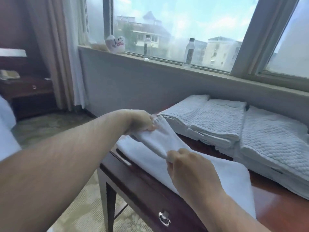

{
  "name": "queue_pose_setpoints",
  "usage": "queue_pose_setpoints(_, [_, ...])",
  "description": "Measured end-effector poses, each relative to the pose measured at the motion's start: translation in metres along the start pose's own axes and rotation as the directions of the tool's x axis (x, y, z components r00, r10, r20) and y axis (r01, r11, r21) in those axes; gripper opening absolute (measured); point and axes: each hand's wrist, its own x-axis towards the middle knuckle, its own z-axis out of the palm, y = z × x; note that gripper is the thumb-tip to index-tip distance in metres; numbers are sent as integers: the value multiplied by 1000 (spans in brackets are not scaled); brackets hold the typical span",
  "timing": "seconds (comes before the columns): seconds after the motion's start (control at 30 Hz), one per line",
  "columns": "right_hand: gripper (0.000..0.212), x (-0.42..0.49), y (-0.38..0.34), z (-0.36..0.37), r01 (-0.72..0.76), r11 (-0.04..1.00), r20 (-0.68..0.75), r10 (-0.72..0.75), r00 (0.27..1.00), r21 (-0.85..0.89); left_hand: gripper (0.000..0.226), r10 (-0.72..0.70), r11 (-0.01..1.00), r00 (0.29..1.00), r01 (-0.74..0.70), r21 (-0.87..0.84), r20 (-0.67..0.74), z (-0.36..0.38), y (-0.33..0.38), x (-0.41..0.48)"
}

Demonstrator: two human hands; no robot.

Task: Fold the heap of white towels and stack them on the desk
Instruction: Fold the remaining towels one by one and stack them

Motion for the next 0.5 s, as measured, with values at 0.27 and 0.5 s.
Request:
queue_pose_setpoints(0.27, [21,52,-21,24,159,986,-35,-157,987,44,14,50,883,975,58,465,-216,-31,-30,21])
queue_pose_setpoints(0.5, [45,48,-5,33,118,890,201,-225,953,440,34,215,881,856,37,471,-470,-10,-50,22])
